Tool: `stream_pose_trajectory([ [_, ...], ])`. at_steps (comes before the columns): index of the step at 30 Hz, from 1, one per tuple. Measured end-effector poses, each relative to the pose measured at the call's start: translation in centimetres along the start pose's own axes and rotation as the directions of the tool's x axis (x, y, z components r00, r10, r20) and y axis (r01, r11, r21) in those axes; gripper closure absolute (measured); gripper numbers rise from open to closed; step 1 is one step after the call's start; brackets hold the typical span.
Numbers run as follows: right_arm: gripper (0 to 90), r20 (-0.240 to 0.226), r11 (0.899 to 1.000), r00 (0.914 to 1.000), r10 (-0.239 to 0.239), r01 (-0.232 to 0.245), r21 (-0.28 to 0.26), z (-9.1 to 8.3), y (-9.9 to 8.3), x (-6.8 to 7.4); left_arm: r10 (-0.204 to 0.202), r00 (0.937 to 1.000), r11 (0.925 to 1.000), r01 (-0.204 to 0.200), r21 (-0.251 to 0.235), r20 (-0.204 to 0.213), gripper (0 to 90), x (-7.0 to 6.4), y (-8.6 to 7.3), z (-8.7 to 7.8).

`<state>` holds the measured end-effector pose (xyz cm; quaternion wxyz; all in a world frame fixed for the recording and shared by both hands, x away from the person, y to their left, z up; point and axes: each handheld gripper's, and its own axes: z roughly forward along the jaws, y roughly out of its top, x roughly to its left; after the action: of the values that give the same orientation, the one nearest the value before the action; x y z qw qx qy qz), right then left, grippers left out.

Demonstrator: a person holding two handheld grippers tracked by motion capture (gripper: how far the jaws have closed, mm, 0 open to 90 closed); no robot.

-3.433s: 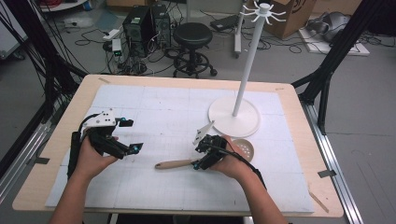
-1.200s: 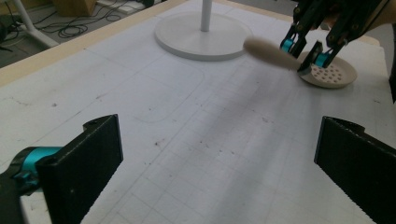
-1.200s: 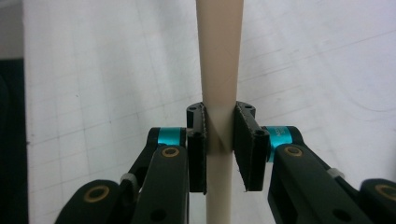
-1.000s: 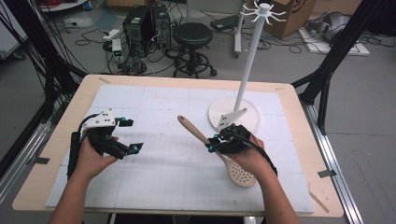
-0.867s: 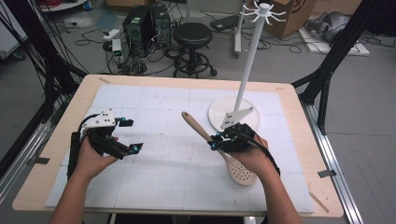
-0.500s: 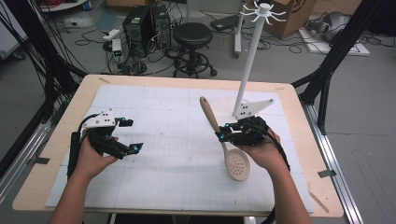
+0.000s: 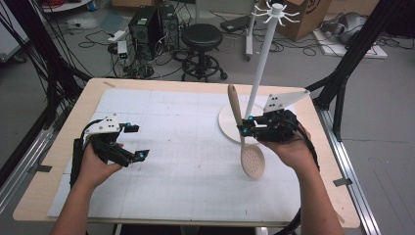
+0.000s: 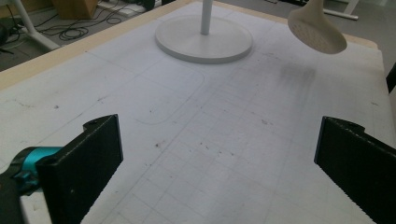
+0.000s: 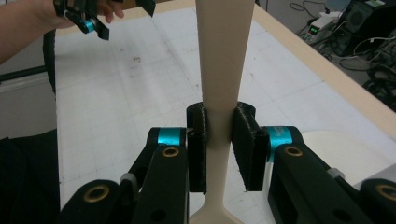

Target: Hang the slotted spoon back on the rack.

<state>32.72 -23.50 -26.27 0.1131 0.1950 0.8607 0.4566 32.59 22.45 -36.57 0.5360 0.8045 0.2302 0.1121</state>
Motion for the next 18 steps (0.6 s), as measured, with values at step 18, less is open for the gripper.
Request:
stream_pose_trajectory([
  [18,76.5,0.052,0.996,0.9984,-0.023,0.028,-0.086,-5.3,3.4,-3.3,0.002,1.0,1.0,-0.002,0.009,0.003,1.7,-0.1,0.0,0.1],
])
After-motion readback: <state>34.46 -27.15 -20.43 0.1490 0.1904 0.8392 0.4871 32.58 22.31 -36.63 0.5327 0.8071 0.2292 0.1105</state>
